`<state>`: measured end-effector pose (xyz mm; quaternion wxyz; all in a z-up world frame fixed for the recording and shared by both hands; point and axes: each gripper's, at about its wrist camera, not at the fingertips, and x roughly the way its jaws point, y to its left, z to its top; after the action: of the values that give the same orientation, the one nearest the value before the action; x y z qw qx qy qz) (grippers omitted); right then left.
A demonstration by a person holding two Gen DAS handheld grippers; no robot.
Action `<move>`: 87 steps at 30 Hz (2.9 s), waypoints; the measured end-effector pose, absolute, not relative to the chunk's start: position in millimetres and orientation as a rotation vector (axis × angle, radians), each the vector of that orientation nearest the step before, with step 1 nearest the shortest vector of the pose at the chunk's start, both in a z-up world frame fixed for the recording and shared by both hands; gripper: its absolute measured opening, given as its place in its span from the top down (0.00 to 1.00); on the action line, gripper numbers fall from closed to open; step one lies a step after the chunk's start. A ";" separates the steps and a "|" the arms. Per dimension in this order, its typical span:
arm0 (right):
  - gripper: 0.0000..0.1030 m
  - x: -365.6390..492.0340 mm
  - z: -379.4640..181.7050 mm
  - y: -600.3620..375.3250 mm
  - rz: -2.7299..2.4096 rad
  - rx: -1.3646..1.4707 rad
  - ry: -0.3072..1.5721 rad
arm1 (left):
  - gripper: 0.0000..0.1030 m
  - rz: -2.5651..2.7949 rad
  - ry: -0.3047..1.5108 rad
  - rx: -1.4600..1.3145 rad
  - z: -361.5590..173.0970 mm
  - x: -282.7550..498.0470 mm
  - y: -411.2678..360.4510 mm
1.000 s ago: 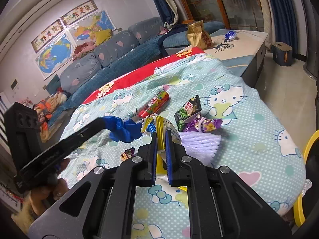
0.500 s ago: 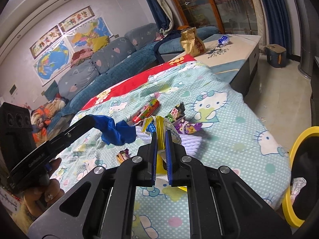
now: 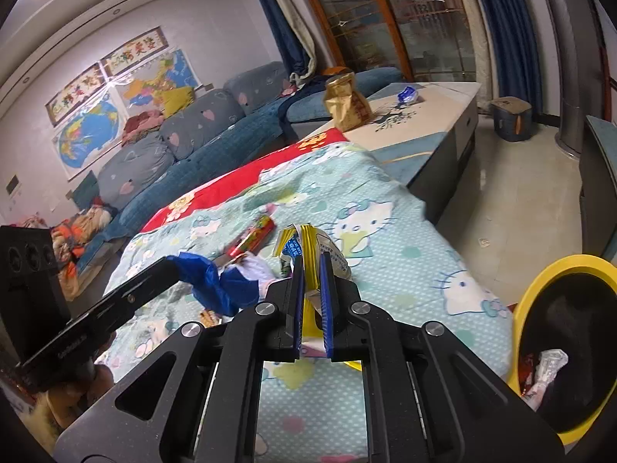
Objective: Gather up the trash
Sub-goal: 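Carry the blue glove and yellow packet together over the yellow bin, then open both tools to drop the glove and packet into the bin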
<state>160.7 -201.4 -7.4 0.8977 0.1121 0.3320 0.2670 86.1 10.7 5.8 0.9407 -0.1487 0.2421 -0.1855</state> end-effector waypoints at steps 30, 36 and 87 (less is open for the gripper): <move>0.95 168.1 -9.9 -289.1 0.356 0.271 0.648 | 0.98 -0.577 0.554 -0.175 -4.6 101.2 -91.1; 0.95 168.5 -12.5 -315.1 0.300 0.296 0.645 | 0.98 -0.628 0.569 -0.138 -8.7 104.2 -116.0; 0.95 174.8 -76.1 -470.3 -0.090 0.487 0.710 | 0.98 -0.848 0.728 0.010 -67.0 139.2 -259.0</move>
<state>174.8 -470.3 -76.1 0.9078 0.2358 0.3440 -0.0435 139.2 -259.0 -67.0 0.8479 0.0045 0.3453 -0.4023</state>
